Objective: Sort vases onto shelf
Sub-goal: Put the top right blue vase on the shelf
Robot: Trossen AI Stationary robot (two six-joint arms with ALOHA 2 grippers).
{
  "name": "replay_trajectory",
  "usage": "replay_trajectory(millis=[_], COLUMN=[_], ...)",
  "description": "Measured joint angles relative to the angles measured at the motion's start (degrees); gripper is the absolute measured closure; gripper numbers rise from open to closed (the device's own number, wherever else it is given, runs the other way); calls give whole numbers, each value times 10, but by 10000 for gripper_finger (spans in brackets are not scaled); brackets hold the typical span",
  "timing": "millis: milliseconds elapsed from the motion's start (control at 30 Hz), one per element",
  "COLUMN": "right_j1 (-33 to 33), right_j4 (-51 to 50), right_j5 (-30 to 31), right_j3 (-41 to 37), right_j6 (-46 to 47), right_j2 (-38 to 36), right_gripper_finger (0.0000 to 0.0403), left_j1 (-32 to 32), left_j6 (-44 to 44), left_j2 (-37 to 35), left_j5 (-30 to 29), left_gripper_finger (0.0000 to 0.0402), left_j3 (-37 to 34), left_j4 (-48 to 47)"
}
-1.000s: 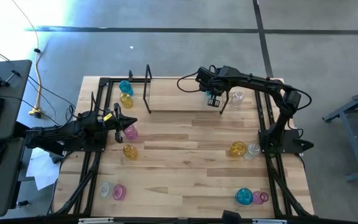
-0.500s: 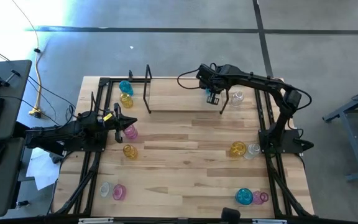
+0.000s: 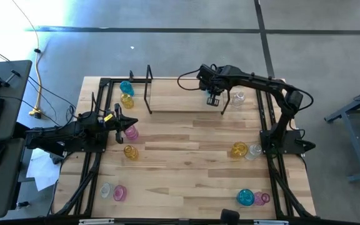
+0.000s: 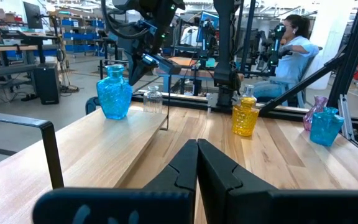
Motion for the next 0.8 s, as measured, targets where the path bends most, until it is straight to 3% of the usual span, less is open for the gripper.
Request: replay_trajectory(millis=[800], right_j1=[-13], right_j4=[24], right_j5=[0], right_j3=[0], right_j6=[-4], right_j2=[0], right_gripper_finger=[403], left_j1=[0], left_j6=[-1], left_j2=[0], left_j5=[0], left_gripper_finger=[401], left_j3=[0], left_j4=[-1])
